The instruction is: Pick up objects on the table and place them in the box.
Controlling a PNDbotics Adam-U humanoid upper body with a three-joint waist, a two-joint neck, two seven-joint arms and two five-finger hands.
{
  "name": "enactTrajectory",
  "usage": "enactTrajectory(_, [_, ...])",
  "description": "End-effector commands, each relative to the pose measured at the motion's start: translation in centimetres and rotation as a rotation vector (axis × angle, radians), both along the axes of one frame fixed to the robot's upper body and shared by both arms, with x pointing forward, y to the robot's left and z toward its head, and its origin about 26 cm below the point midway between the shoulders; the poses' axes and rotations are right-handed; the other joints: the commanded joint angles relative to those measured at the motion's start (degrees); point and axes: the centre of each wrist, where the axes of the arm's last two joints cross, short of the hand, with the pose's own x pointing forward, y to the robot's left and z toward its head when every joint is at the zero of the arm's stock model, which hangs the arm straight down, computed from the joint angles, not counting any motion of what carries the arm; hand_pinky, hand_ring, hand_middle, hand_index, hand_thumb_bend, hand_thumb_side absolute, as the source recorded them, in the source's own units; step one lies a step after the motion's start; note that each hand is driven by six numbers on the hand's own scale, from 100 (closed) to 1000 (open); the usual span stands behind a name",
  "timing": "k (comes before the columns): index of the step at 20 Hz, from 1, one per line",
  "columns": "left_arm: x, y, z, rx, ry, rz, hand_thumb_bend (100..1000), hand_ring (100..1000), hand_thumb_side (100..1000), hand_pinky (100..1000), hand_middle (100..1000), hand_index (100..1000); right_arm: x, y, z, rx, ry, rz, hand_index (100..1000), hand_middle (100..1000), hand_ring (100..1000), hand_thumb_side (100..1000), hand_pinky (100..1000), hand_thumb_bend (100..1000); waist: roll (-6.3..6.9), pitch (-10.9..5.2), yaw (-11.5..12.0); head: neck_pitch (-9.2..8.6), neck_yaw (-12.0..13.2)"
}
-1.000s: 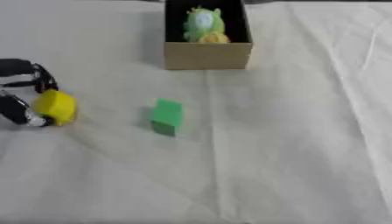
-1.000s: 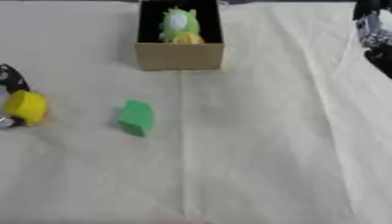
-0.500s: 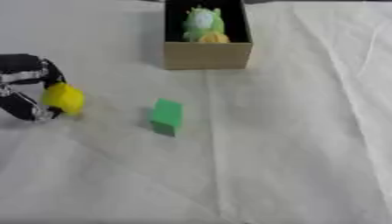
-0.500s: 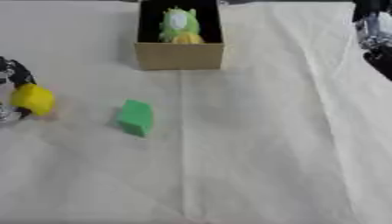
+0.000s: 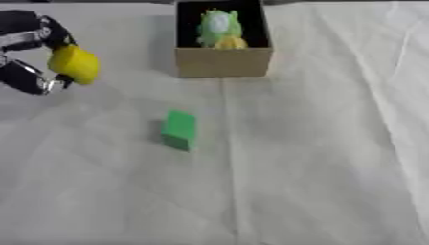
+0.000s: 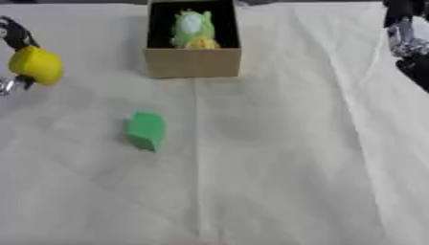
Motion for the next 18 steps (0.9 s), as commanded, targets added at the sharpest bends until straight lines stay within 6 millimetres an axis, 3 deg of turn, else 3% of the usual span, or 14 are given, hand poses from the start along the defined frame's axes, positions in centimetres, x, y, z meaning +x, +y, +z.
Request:
enactTrajectory(1, [0.8, -1.1, 2.1, -0.037, -0.05, -0.01, 122, 637, 151, 767, 582, 703, -0.2, -0.1, 1.2, -0.018, -0.031, 0.008, 840, 692, 762, 665, 785, 100, 0.22, -1.24, -0.4, -0.83, 0.1])
enactTrajectory(10, [4.7, -6.8, 4.9, -0.102, -0.181, -0.046, 118, 649, 149, 778, 590, 713, 0.2, 0.8, 3.1, -0.036, -0.079, 0.076, 839, 692, 762, 656, 786, 100, 1.45, 0.06, -4.7, -2.71, 3.6])
enactTrajectory(18, [7.6, -8.4, 4.1, -0.115, -0.266, 0.05, 160, 673, 179, 786, 611, 725, 0.5, 1.7, 4.4, -0.042, -0.108, 0.133, 840, 691, 762, 660, 785, 100, 2.49, 1.88, -8.5, -4.57, 6.4])
